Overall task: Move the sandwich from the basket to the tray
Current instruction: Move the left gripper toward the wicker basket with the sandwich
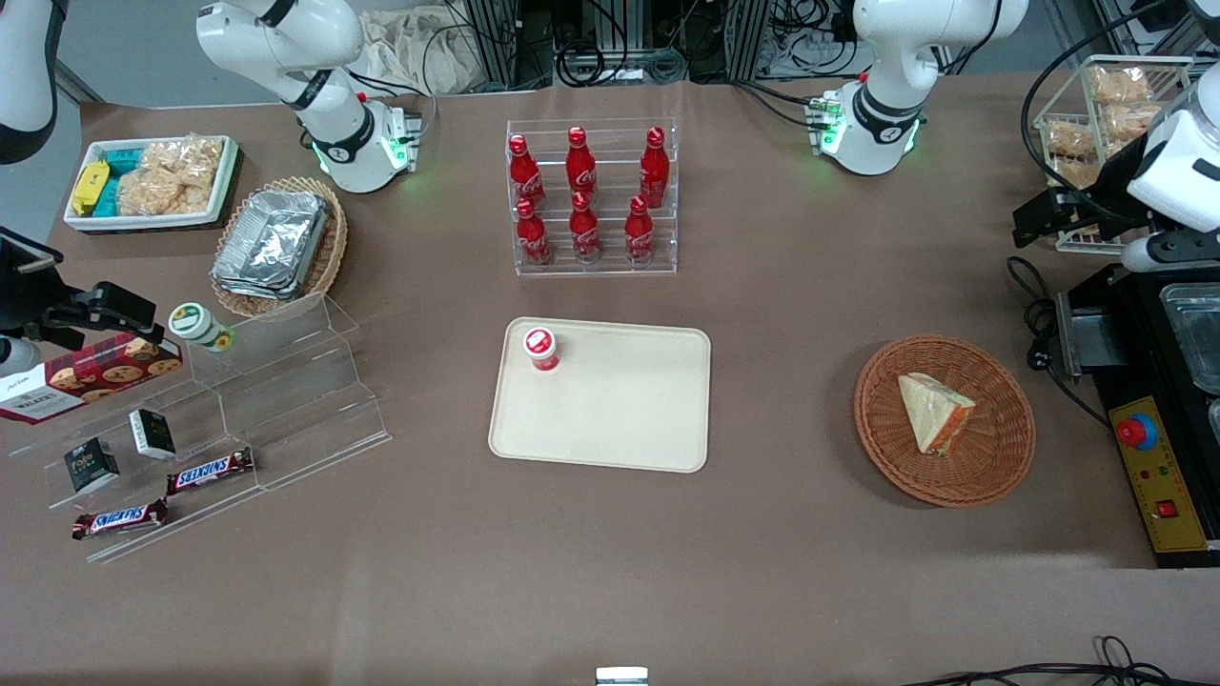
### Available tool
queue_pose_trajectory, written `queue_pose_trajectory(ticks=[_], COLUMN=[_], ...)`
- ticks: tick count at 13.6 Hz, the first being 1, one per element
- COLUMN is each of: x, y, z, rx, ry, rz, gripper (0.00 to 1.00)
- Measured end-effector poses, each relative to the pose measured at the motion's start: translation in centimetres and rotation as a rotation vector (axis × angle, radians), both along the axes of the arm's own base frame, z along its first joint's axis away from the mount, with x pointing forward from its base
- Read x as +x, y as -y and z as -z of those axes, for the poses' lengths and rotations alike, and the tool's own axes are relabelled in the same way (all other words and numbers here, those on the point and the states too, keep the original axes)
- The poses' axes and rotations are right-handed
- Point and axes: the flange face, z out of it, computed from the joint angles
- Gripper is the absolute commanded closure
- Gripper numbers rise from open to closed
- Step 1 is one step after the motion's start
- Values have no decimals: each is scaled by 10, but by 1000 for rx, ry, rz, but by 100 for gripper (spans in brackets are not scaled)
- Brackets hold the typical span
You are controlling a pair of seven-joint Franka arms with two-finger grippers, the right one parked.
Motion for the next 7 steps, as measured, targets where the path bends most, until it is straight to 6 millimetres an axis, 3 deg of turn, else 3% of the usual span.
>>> queue_pose_trajectory(ticks=[7], x=[1], y=[-21], z=[-1], rx=[-18], ry=[6], rz=[-39], gripper=[0])
